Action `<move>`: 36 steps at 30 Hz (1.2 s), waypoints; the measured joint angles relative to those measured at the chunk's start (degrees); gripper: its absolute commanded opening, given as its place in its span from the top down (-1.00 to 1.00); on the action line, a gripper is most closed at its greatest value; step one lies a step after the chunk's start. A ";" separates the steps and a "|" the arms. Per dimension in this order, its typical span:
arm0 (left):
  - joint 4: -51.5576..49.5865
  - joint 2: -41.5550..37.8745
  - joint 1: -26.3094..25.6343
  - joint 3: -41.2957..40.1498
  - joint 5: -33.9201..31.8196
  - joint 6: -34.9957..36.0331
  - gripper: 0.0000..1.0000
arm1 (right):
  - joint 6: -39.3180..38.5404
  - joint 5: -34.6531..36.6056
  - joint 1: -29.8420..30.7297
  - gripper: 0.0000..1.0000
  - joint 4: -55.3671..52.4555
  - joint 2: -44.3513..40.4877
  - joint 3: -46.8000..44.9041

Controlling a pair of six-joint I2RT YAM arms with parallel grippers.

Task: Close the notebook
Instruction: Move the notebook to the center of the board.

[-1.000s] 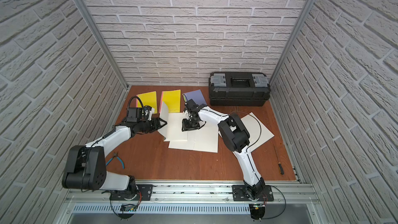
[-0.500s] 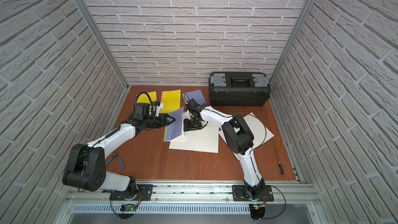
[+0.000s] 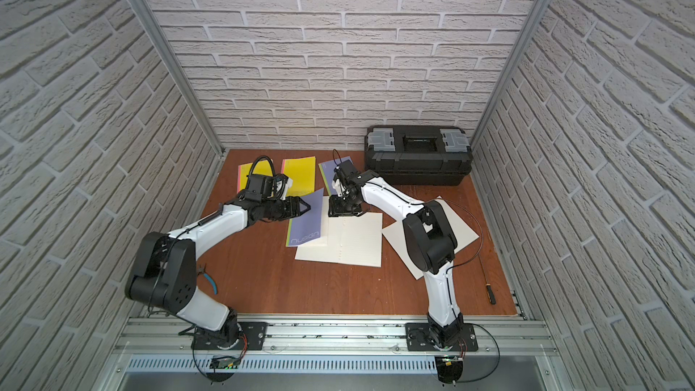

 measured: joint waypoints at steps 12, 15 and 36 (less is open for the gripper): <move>-5.18 10.62 -5.03 8.22 -6.08 1.22 -0.21 | 0.24 -0.72 0.20 0.06 -0.02 0.70 1.46; -6.84 12.57 -5.66 10.21 -7.48 1.62 -0.20 | 0.28 -0.85 0.35 0.10 0.00 1.42 1.49; -14.23 18.01 -8.83 15.30 -13.99 2.71 -0.06 | 2.78 -3.13 1.66 0.31 2.51 6.21 1.44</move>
